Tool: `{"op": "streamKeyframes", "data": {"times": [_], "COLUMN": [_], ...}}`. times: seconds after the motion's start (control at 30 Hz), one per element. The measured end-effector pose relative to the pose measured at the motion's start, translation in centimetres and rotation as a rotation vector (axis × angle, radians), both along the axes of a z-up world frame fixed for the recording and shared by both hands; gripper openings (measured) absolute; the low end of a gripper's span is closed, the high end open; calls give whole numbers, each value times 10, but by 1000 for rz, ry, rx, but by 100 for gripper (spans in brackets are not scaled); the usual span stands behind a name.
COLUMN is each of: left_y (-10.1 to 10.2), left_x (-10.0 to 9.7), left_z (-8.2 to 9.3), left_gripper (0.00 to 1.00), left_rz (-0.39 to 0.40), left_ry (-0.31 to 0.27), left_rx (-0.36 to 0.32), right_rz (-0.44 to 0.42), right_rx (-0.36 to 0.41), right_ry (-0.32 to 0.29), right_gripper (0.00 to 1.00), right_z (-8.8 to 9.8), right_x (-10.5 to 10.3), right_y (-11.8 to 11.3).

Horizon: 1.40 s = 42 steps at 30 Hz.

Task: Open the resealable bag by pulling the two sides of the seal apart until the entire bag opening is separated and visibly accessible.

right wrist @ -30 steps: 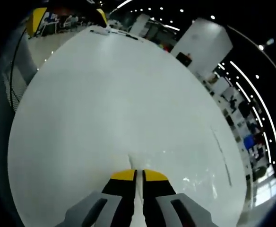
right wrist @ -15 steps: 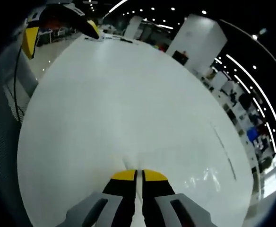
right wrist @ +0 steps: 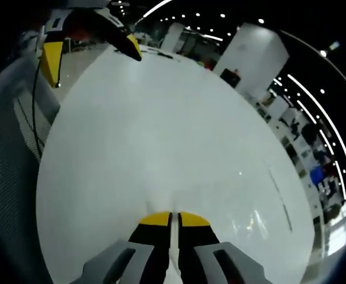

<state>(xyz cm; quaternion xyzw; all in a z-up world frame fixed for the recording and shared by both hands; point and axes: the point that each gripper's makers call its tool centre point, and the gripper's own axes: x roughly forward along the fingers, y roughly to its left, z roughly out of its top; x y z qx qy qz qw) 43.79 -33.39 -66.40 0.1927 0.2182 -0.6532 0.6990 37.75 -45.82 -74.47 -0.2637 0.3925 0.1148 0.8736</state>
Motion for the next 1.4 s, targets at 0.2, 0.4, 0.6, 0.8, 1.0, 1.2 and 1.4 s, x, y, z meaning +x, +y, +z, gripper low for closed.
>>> {"op": "streamKeyframes", "data": {"times": [0.2,0.4,0.6,0.8,1.0,1.2,1.4], "left_y": [5,10,10,10,11,10,8], "left_x": [-4,-7,-14,-22,-32,-38,-41], "left_z": [-3,-6,-7,-11,-16,-17,-17], "left_gripper": [77,75,73,69,68,64,56], "left_rz": [-11,-11,-38,-88,-134,-168,-224], "left_ry": [-14,-26,-31,-70,-88,-102,-172], "left_rx": [28,46,50,79,96,99,116], "right_rz": [25,80,137,162,166,174,194], "right_rx": [11,16,23,36,60,67,76], "right_ry": [-4,0,14,21,18,11,15], "right_gripper": [0,0,0,0,0,0,0], "right_z": [7,15,20,24,27,29,29], "right_x": [-4,-10,-20,-25,-27,-28,-30], "right_y": [11,27,44,57,66,75,83]}}
